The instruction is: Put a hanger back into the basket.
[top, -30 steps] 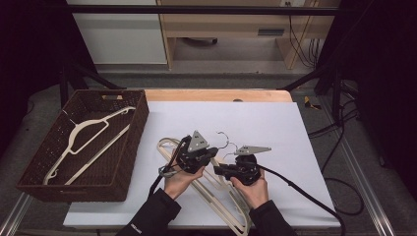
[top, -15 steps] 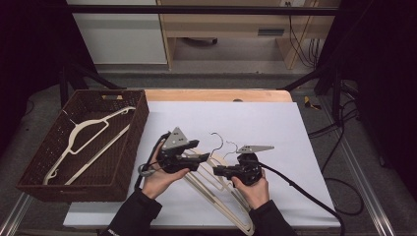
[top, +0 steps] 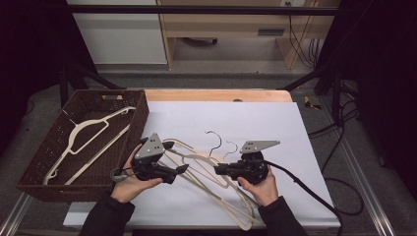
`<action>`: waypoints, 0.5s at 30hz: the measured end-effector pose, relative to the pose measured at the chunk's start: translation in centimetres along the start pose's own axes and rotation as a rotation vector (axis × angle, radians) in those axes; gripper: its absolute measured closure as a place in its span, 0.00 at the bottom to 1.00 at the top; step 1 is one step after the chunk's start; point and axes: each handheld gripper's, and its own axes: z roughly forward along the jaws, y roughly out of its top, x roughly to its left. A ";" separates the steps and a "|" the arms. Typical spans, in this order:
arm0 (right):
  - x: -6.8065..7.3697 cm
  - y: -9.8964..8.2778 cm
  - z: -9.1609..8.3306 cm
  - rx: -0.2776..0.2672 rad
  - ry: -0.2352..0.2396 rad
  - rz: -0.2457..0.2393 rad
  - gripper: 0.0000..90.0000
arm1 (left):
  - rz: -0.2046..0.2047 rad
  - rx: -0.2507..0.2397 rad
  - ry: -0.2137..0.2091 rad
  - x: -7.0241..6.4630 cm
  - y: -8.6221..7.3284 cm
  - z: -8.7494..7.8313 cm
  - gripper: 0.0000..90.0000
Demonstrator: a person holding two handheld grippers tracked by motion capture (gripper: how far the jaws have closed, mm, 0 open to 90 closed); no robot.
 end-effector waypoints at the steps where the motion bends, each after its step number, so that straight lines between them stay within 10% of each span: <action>1: 0.2 0.1 0.0 0.004 0.009 -0.002 0.96 | 0.009 0.009 -0.012 -0.1 -0.1 0.2 0.20; 15: 0.8 -0.2 0.6 0.056 0.081 -0.084 0.96 | 0.088 0.108 -0.107 -1.3 -0.1 2.1 0.71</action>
